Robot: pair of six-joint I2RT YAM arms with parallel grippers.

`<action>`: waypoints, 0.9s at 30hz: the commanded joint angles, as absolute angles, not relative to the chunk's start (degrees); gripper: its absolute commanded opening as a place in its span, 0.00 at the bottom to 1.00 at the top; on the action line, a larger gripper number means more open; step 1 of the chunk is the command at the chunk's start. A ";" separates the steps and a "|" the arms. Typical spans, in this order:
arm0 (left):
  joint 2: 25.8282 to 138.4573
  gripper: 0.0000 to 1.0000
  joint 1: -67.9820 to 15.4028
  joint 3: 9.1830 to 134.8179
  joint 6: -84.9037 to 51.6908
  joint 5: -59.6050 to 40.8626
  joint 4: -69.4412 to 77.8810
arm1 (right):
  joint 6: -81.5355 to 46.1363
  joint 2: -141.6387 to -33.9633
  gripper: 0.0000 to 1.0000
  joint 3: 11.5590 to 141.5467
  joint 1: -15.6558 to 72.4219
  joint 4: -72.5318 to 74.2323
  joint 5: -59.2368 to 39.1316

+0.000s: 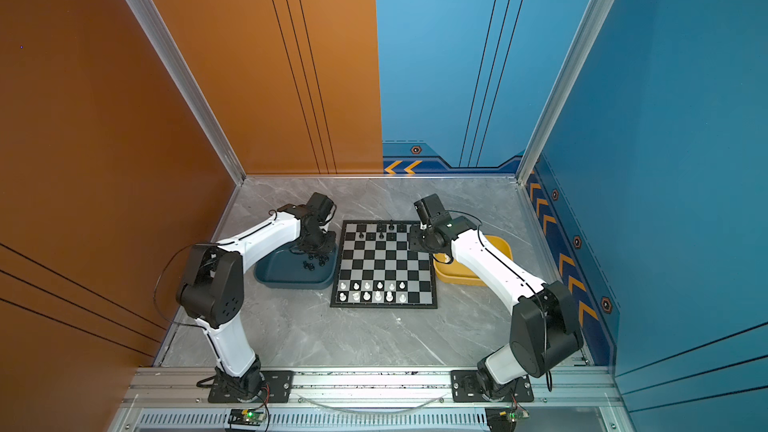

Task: Set up the chess pieces on the board
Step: 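Lower the left gripper into the teal tray and grasp another black pawn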

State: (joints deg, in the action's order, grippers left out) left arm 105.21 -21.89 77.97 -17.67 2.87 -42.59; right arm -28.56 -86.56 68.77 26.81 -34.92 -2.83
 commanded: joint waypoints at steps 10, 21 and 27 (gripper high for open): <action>103.41 0.25 -18.17 76.39 -18.28 6.46 -42.63 | -29.53 -87.88 0.33 70.22 27.16 -36.08 -1.88; 103.18 0.25 -15.92 74.71 -18.19 7.03 -42.54 | -29.62 -88.57 0.33 70.60 27.23 -36.04 -2.33; 104.21 0.25 -15.64 74.78 -18.17 6.94 -42.45 | -29.53 -88.75 0.32 70.83 27.25 -36.12 -2.34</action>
